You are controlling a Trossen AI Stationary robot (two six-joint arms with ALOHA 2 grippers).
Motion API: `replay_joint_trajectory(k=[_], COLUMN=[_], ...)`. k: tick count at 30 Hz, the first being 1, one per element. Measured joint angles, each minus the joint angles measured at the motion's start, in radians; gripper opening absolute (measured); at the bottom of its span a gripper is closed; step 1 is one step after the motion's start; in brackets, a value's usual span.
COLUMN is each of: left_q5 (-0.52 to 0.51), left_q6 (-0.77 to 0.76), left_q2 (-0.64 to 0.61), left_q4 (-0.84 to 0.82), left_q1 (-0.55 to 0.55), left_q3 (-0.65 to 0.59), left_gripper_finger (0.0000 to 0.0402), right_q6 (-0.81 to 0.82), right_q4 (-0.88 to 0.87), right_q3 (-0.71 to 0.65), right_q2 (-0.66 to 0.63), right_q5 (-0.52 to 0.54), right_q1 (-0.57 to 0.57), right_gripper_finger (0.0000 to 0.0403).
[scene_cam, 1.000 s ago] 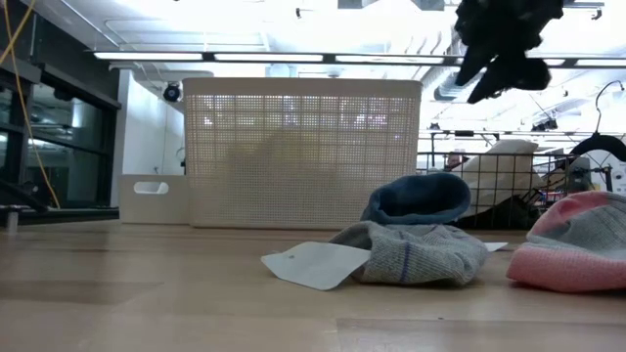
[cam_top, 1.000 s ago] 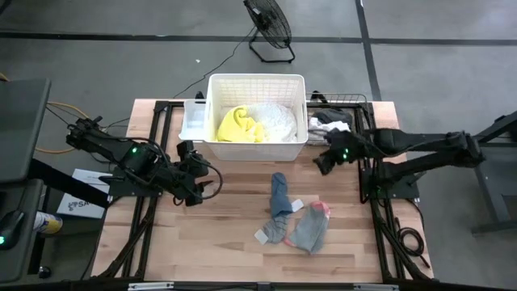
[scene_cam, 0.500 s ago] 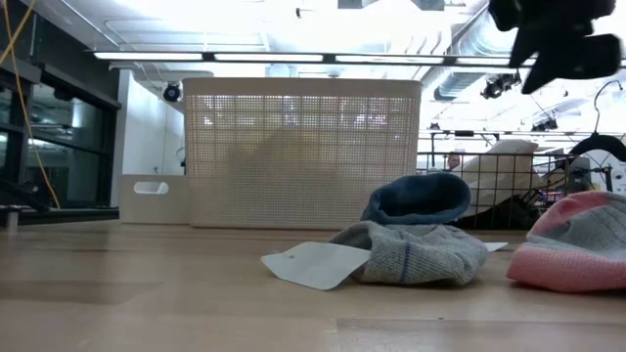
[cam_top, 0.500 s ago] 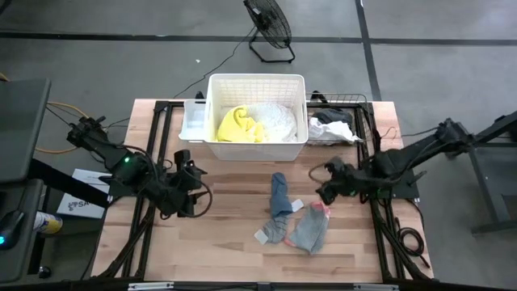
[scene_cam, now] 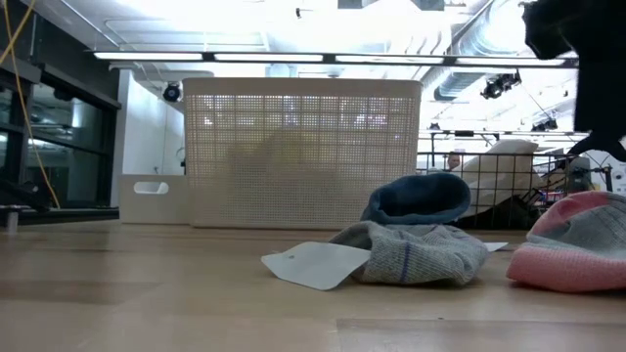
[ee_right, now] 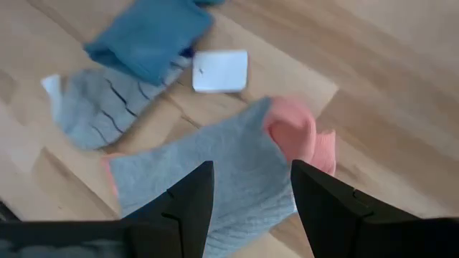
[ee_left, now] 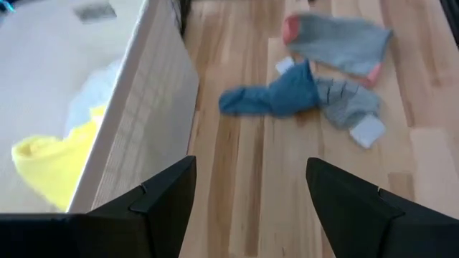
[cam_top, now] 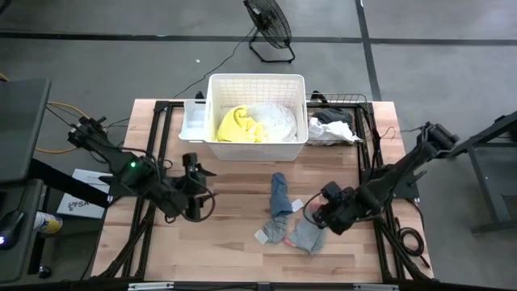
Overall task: Pick & Place Cloths
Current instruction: Put the pink and gray sock into the white bin
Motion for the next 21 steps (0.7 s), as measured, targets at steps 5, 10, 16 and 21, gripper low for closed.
replay_joint_trajectory(k=[5,10,16,21], left_q5=[-0.012,-0.011,0.017,0.035], left_q6=[0.061,0.089,0.087,0.087], left_q2=[-0.095,-0.256,-0.459,-0.557], left_q4=[0.177,0.334,0.542,0.661], left_q1=[0.0,0.0,0.0,0.0], left_q3=[-0.122,-0.285,-0.489,-0.635], left_gripper_finger=[0.0257,0.0257,0.0257,0.0257], right_q6=[0.069,0.107,0.208,0.212], right_q4=[0.046,0.096,0.134,0.211], right_q3=[0.0,0.0,0.0,0.0], right_q2=[0.053,0.076,0.094,0.141], right_q5=[0.012,0.076,0.199,0.203], right_q1=[0.043,0.09,0.137,0.147], right_gripper_finger=[0.0179,0.0179,0.0179,0.0179])
